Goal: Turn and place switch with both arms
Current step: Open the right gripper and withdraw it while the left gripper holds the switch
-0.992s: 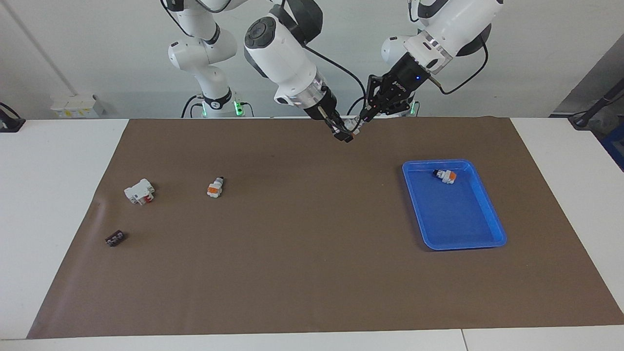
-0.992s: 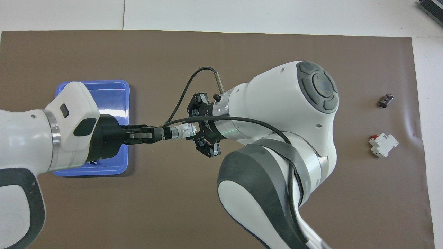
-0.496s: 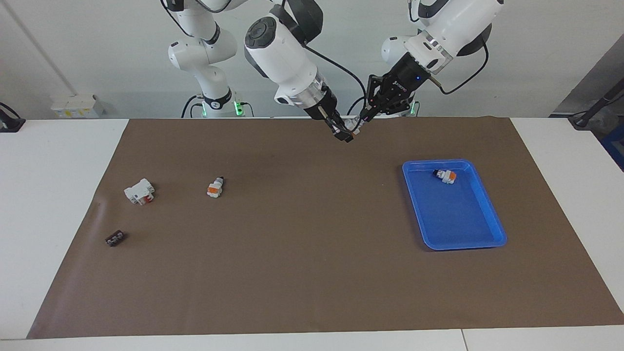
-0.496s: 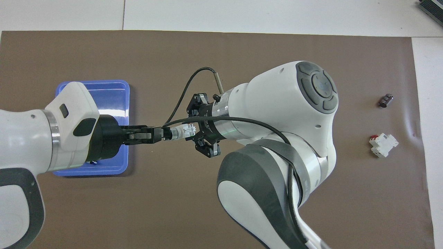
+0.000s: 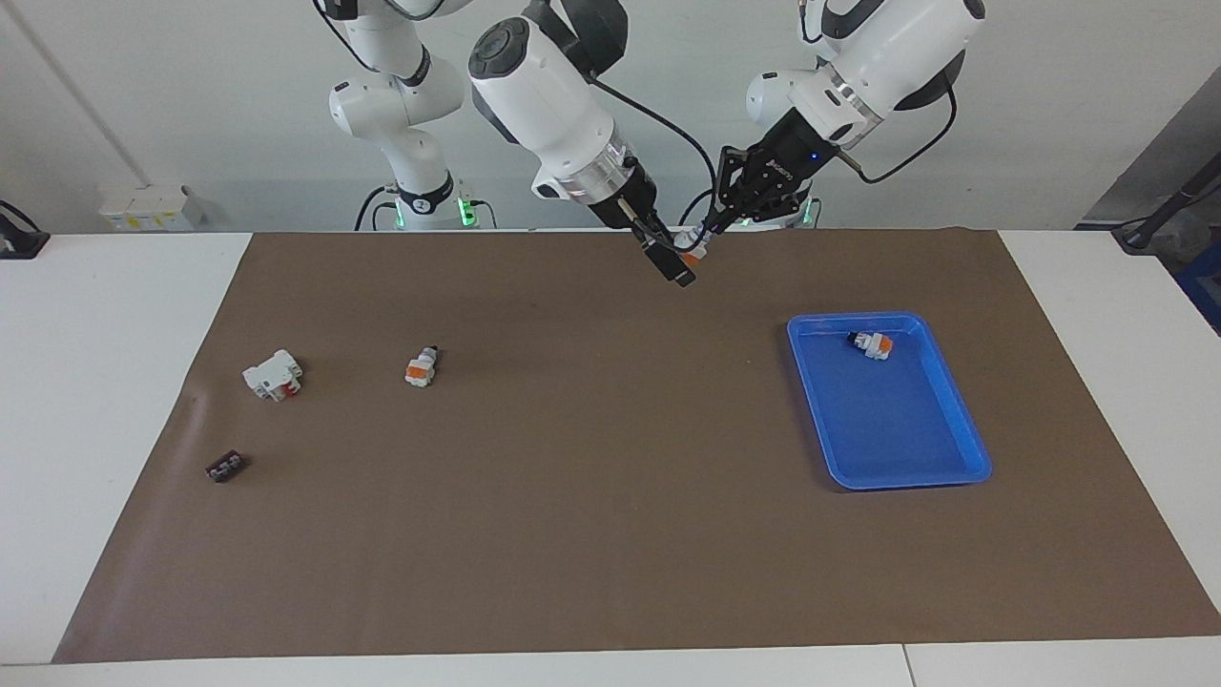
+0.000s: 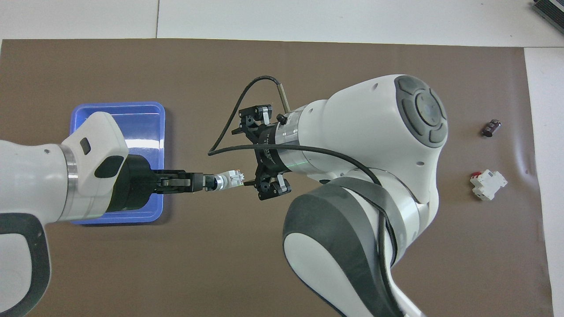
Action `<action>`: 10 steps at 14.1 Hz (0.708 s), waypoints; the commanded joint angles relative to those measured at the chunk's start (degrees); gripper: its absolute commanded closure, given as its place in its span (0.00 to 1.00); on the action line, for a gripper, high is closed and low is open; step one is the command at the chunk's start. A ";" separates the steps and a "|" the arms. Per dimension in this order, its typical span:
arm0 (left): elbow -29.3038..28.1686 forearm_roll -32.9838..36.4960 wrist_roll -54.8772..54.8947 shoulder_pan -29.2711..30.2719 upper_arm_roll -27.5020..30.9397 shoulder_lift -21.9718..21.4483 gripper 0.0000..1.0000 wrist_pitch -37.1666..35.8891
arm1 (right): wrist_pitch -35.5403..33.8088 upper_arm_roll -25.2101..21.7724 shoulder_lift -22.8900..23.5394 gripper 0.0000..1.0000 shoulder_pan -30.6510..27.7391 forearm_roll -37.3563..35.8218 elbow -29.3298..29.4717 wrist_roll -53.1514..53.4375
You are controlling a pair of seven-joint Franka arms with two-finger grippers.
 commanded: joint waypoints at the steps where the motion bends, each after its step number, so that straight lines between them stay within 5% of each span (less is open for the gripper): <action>1: -3.09 0.55 -0.05 6.35 0.22 -3.07 1.00 -4.44 | -2.15 0.18 -2.42 0.00 -1.63 -3.07 -1.36 -6.47; 10: -4.68 23.64 0.65 18.68 0.13 -3.08 1.00 -4.90 | -7.25 0.18 -5.68 0.00 -13.14 -22.83 -2.86 -42.40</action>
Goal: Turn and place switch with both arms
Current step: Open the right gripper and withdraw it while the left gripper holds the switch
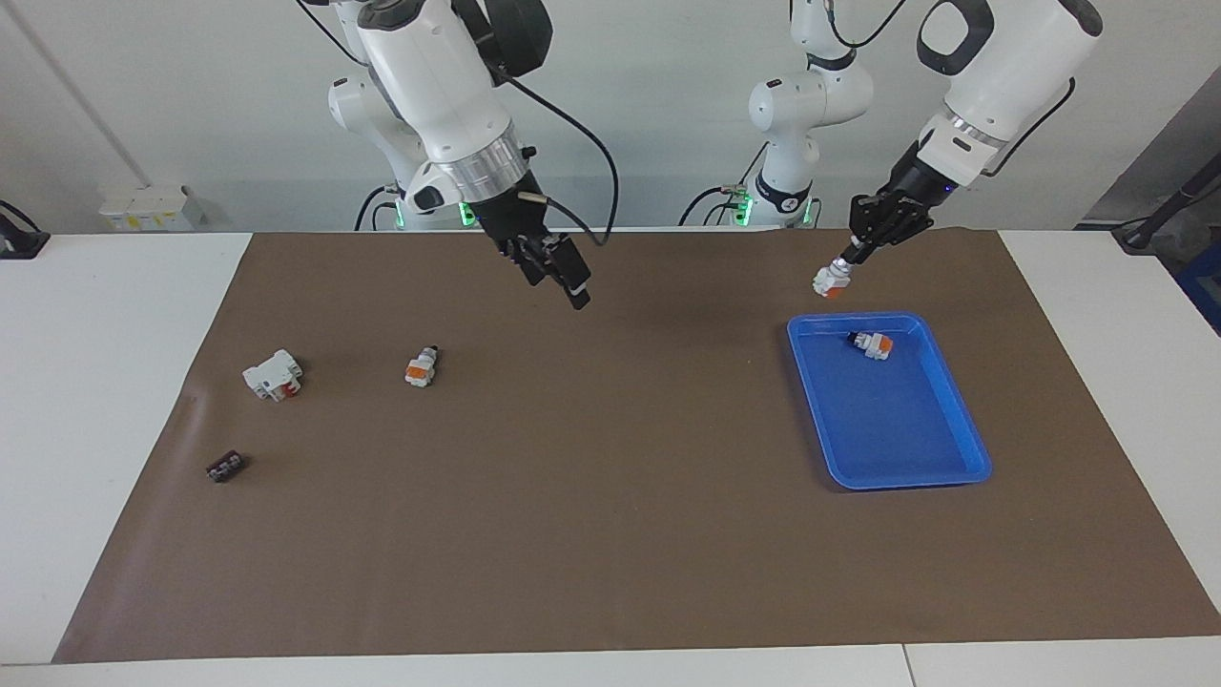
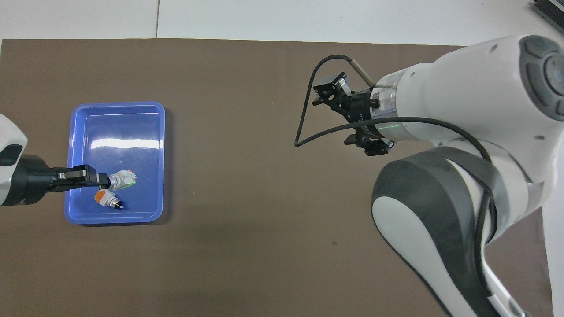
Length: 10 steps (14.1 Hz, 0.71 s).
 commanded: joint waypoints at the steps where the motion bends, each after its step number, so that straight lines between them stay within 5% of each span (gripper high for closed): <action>1: -1.38 5.49 0.41 2.16 -0.55 -1.15 1.00 1.23 | -3.16 0.63 -1.67 0.00 -2.98 -8.40 -1.92 -11.55; 10: -2.79 14.36 0.05 0.50 -0.73 12.54 1.00 15.28 | -13.44 0.45 -5.62 0.00 -15.99 -10.90 -1.48 -44.62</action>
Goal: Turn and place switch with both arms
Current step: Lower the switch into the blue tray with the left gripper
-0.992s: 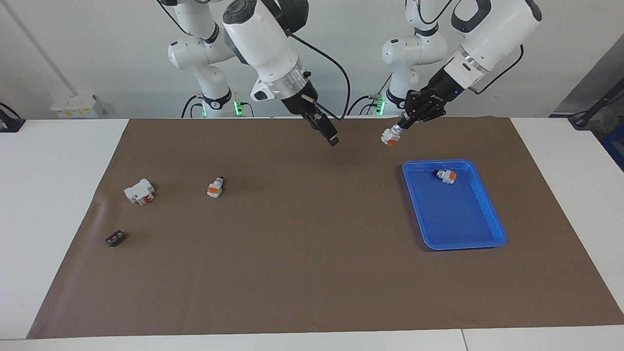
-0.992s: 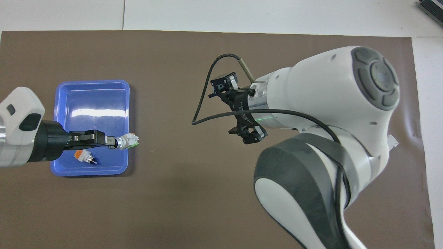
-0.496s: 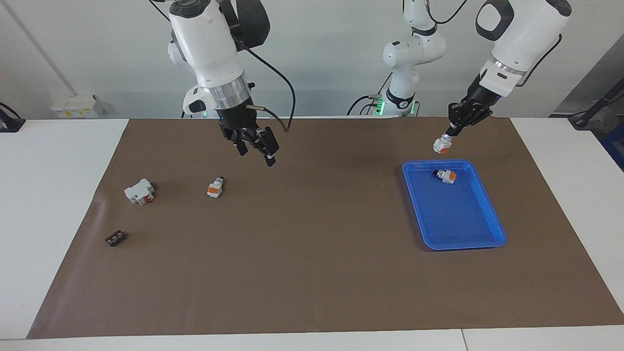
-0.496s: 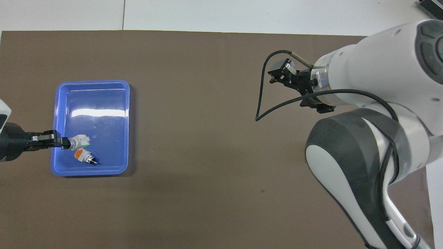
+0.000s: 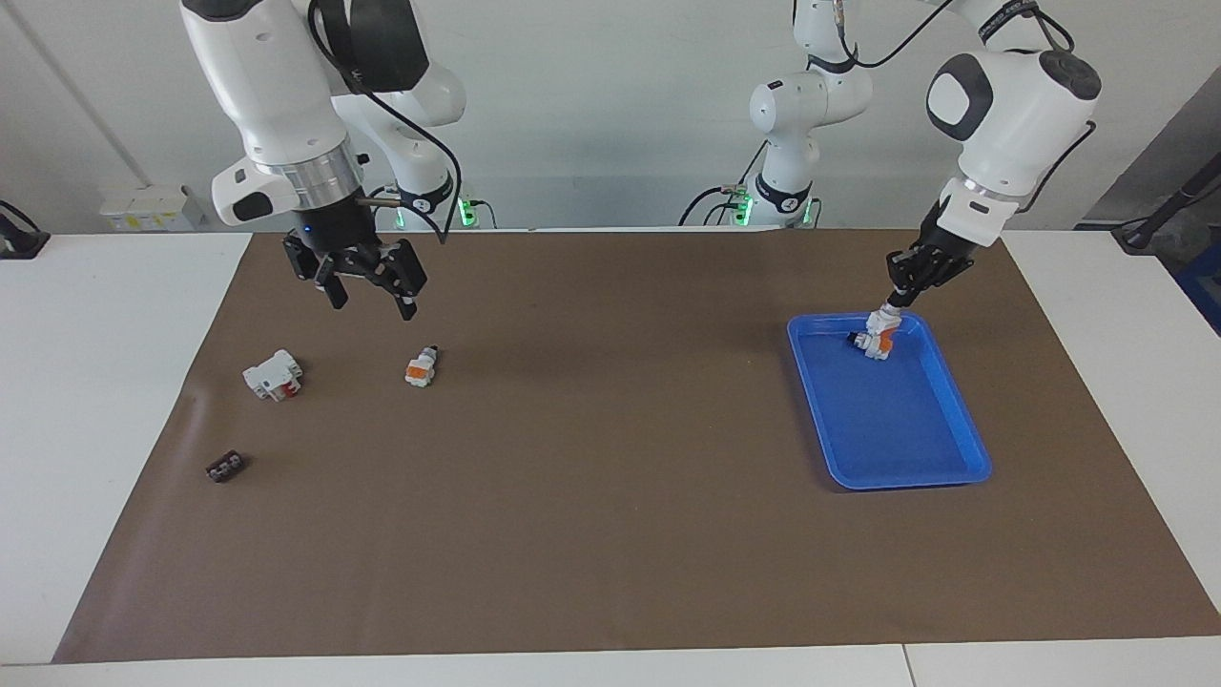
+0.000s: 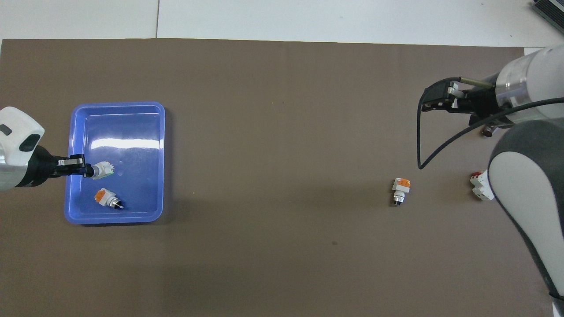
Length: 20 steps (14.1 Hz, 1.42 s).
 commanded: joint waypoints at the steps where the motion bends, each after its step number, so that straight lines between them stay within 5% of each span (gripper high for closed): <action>1: -0.04 4.90 0.03 -1.63 -0.16 5.56 1.00 5.15 | -3.22 0.63 -2.40 0.00 -3.21 -0.73 -1.23 -7.51; 6: -1.53 6.23 0.11 -2.95 -0.25 9.00 1.00 9.65 | -7.45 -1.64 -3.90 0.00 -8.06 -0.73 -1.23 -21.95; 7: -1.71 7.19 0.29 -3.74 -0.16 9.27 0.83 10.00 | -7.81 -4.27 -3.99 0.00 -6.14 -0.81 -1.23 -21.95; 8: -1.02 7.29 0.29 -3.92 -0.16 9.44 0.27 9.31 | -8.68 -7.43 -3.99 0.00 -3.77 -0.81 -1.06 -21.87; 9: 0.73 7.29 0.29 -3.92 -0.16 10.06 0.06 8.52 | -9.38 -10.59 -3.99 0.00 -0.88 -1.16 -0.79 -21.60; 11: 8.96 7.29 0.29 -4.10 -0.34 12.77 0.02 0.47 | -10.44 -15.96 -4.07 0.00 3.01 -1.35 -0.79 -20.99; 15: 32.78 7.55 -0.41 -7.60 -0.16 21.73 0.02 -21.50 | -10.45 -15.90 -5.66 0.00 2.93 -1.08 -3.78 -18.79; 18: 40.72 9.57 -5.05 -12.26 0.01 24.30 0.01 -29.09 | -10.62 -15.90 -5.66 0.00 3.46 -1.25 -3.52 -19.05; 20: 41.09 9.14 -5.42 -12.97 0.10 23.43 0.01 -30.07 | -11.50 -15.81 -5.92 0.00 3.46 -1.17 -3.95 -19.14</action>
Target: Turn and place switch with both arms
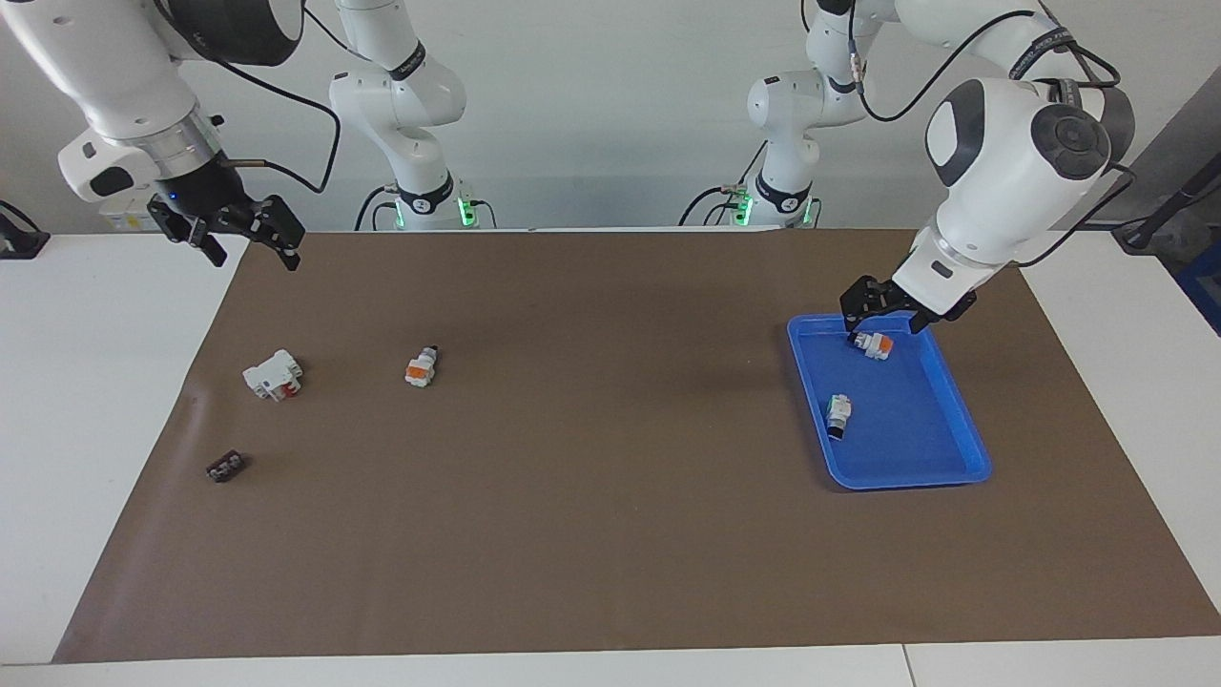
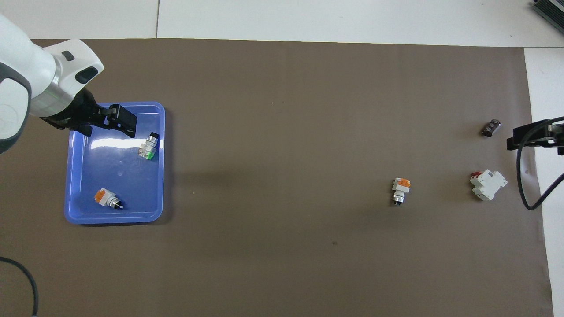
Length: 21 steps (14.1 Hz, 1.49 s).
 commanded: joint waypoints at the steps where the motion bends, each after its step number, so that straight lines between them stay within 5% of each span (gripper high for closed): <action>1: 3.48 1.10 -1.06 -1.06 0.79 0.86 0.01 -3.49 | -0.38 -0.15 -2.35 0.00 0.37 -0.75 -2.67 0.73; 7: -0.81 1.63 -1.76 2.63 0.87 -7.75 0.00 -1.31 | -0.29 -0.06 -2.35 0.00 1.77 -2.06 -2.67 0.03; 21: -1.26 4.79 -0.89 4.04 1.23 -7.76 0.00 4.68 | -1.08 -0.06 -1.56 0.00 3.27 -3.12 -0.12 0.20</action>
